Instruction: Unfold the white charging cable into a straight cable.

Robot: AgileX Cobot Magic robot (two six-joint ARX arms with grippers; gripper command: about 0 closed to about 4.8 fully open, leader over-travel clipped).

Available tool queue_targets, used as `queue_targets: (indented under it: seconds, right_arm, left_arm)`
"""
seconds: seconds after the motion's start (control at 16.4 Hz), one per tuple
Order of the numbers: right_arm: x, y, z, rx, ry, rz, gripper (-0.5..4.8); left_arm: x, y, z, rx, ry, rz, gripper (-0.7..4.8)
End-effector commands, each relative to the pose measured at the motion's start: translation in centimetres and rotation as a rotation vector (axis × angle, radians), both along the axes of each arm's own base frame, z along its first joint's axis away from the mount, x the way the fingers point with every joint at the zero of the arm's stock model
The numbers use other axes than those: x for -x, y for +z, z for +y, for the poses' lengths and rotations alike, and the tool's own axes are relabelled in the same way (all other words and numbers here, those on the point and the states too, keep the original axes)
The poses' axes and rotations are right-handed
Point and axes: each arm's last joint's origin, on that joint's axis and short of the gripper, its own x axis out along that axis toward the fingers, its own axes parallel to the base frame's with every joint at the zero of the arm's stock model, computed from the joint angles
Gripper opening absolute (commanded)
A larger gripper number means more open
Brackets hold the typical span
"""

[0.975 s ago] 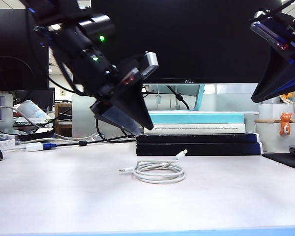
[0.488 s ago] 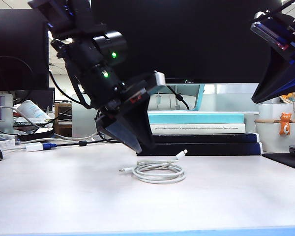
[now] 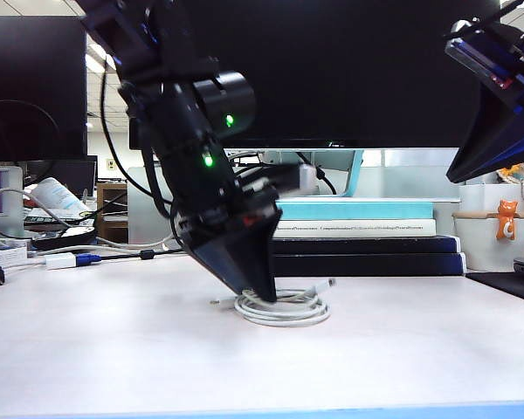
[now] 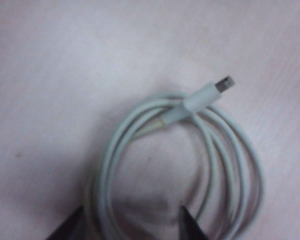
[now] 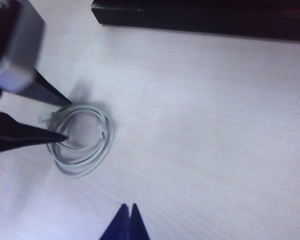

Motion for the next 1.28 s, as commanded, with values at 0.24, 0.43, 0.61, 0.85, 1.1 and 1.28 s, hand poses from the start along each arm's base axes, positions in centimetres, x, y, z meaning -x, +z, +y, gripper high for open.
queue_targets:
  seconds: [0.24, 0.43, 0.61, 0.85, 1.1, 1.28]
  right_arm:
    - [-0.1, 0.3, 0.0, -0.005, 0.006, -0.02, -0.06]
    - [-0.1, 0.3, 0.0, -0.006, 0.006, -0.025, -0.06]
    - [-0.2, 0.5, 0.1, -0.01, 0.005, -0.046, -0.05]
    - [-0.3, 0.6, 0.1, -0.016, 0.006, -0.065, -0.06]
    - [-0.3, 0.7, 0.2, -0.04, 0.032, -0.068, -0.05]
    - [-0.3, 1.1, 0.5, -0.122, 0.125, -0.084, -0.05]
  left_arm:
    - [0.1, -1.2, -0.5, -0.064, -0.025, -0.015, -0.07]
    - [0.3, -1.3, -0.5, -0.046, -0.062, 0.013, -0.06]
    - [0.5, -0.9, -0.7, -0.086, -0.076, -0.039, -0.06]
    - [0.5, 2.7, -0.7, -0.156, -0.088, -0.174, -0.06]
    - [0.8, 8.1, -0.4, -0.086, -0.058, -0.315, -0.06]
    - [2.0, 11.0, 0.5, -0.059, -0.075, -0.37, -0.06]
